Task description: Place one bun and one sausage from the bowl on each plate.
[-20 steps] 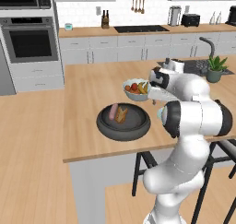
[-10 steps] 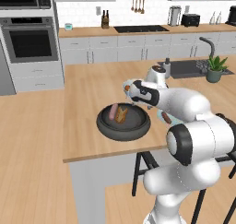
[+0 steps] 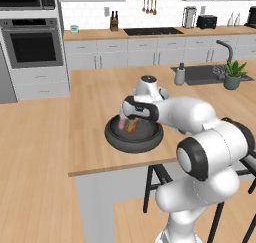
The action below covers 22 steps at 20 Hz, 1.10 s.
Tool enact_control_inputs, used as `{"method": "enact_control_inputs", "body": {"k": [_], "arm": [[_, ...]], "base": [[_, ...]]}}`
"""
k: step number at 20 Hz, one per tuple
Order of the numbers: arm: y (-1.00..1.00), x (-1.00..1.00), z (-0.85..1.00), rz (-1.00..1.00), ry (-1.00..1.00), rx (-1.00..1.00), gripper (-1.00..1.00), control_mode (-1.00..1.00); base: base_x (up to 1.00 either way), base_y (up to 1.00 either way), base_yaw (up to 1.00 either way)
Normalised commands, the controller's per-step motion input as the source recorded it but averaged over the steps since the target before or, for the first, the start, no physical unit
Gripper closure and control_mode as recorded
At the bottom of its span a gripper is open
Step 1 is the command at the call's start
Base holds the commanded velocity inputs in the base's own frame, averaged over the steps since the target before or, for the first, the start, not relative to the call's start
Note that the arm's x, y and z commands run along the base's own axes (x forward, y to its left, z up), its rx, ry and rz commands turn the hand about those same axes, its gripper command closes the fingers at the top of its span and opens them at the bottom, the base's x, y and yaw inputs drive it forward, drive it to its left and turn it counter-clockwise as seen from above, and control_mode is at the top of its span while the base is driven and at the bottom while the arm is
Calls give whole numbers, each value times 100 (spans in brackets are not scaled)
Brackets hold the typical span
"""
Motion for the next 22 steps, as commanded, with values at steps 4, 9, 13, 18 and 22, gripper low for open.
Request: {"method": "enact_control_inputs", "body": {"k": [4, 9, 13, 18, 22], "arm": [[1, 19, -37, 5, 6, 0, -100, -100], [0, 49, -44, 2, 1, 0, -100, -100], [0, 9, -16, 0, 0, 0, -100, -100], [4, 0, -40, 0, 0, 0, -100, -100], [8, 1, -27, 0, 0, 0, -100, -100]], "base": [[0, 0, 0], [0, 0, 0], [0, 0, 0], [0, 0, 0], [0, 0, 0]]}}
